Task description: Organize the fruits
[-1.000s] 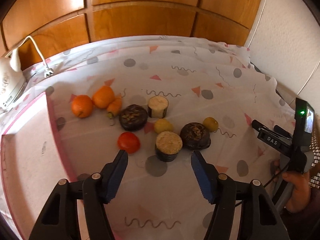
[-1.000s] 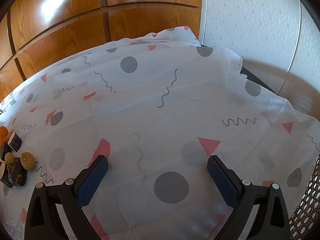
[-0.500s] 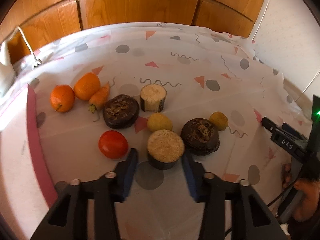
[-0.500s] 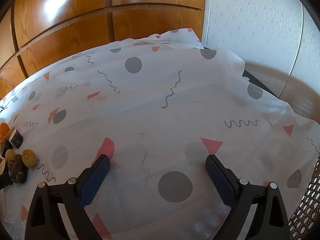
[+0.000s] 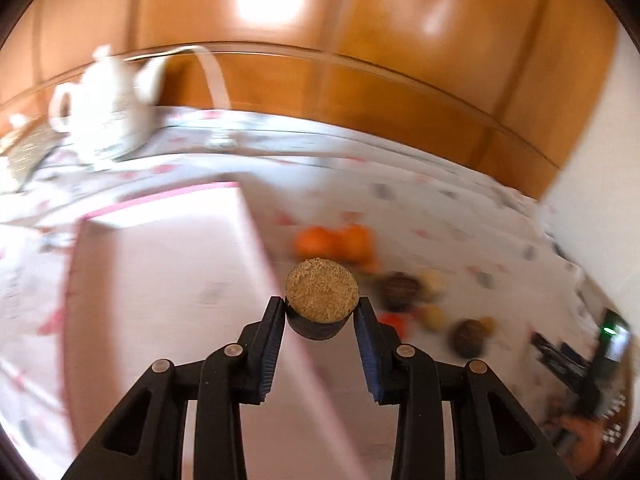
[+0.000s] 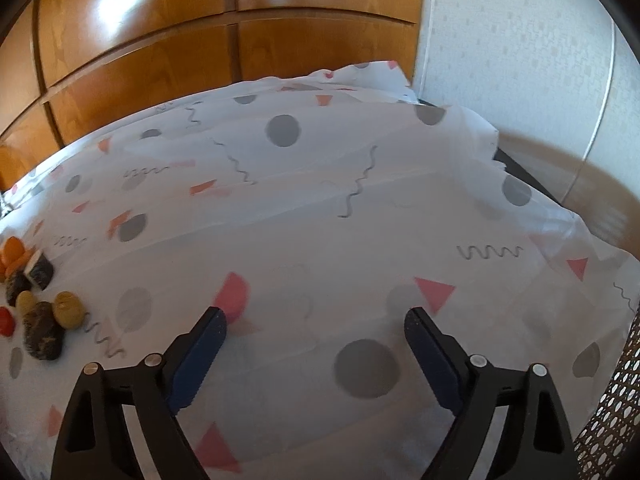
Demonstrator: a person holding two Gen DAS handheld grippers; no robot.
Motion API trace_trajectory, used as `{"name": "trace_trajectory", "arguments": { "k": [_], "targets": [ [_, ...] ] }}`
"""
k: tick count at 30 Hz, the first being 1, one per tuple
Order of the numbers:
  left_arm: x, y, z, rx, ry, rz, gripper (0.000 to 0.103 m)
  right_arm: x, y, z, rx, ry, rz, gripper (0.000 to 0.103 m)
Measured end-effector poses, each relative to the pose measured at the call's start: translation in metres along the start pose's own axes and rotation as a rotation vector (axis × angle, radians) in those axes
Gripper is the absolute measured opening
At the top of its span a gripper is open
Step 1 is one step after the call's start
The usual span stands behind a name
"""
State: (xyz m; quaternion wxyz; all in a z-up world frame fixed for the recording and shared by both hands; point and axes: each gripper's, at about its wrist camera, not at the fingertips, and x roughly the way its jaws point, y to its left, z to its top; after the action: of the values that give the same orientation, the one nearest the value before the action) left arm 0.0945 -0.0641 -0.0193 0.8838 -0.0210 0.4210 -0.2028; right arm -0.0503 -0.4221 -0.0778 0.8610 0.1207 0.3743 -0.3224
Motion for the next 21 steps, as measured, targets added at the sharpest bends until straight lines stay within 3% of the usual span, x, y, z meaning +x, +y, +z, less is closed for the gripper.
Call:
{"name": "trace_trajectory", "arguments": {
  "k": [4,12,21],
  "targets": [
    [0.002,0.040,-0.009,-0.061,0.013,0.098,0.036,-0.006,0.016,-0.002,-0.047,-0.003,0.033,0.091],
    [0.014,0.086,-0.027,-0.145,0.051,0.204,0.036,-0.014,0.036,-0.005,-0.107,-0.001,0.060,0.083],
    [0.011,0.090,-0.036,-0.125,0.030,0.241,0.036,-0.030,0.058,-0.011,-0.147,0.010,0.154,0.066]
  ]
}}
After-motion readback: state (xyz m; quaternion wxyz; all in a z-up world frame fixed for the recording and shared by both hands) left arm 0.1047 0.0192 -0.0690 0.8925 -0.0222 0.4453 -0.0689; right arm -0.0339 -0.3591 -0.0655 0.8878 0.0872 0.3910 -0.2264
